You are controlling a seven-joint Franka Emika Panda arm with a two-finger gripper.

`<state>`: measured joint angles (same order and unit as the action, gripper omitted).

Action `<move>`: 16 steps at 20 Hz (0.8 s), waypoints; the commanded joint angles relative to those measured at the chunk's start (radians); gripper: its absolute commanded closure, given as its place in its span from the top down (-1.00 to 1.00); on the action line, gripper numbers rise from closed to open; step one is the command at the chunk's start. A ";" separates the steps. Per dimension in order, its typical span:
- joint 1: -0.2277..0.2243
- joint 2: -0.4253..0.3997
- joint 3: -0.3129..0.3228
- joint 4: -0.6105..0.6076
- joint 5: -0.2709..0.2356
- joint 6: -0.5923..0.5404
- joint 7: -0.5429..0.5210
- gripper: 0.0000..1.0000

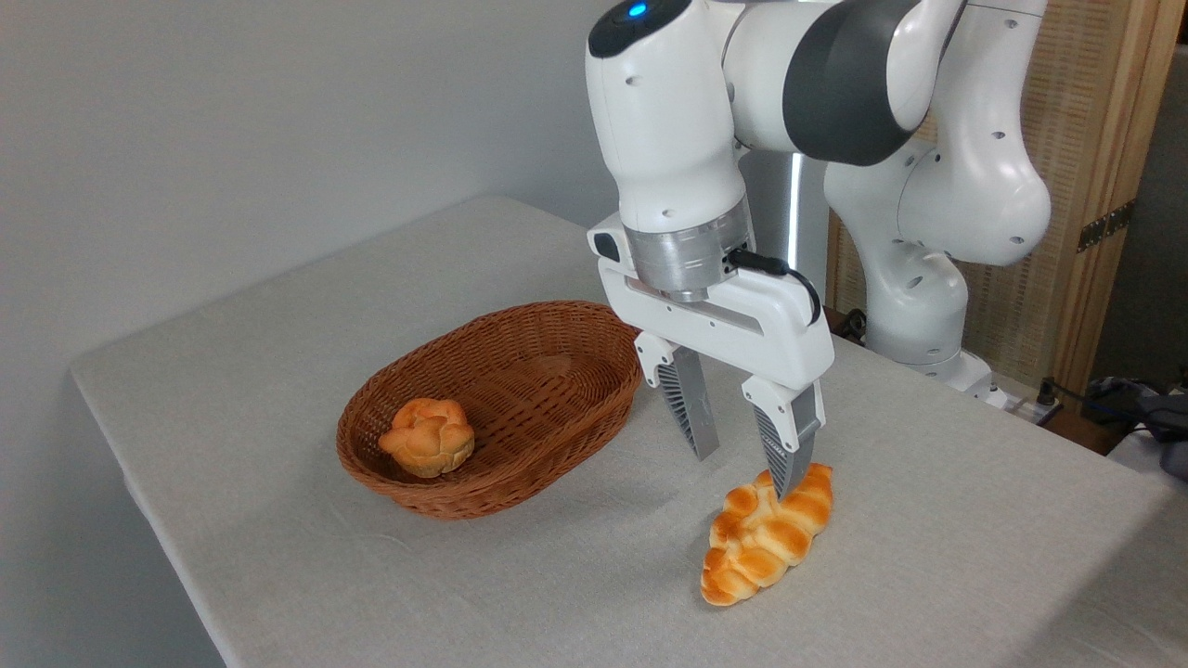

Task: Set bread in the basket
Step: 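Move the open gripper over the braided bread roll and lower it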

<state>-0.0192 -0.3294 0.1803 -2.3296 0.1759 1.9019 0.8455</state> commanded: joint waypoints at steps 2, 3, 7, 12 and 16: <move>-0.010 -0.030 0.022 -0.066 0.014 0.039 0.029 1.00; -0.010 -0.030 0.022 -0.076 0.014 0.051 0.029 1.00; -0.012 -0.023 0.027 -0.089 0.017 0.089 0.041 1.00; -0.011 -0.020 0.034 -0.093 0.022 0.100 0.061 1.00; -0.012 -0.020 0.036 -0.100 0.063 0.098 0.069 1.00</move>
<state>-0.0192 -0.3317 0.1992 -2.4051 0.1980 1.9796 0.8988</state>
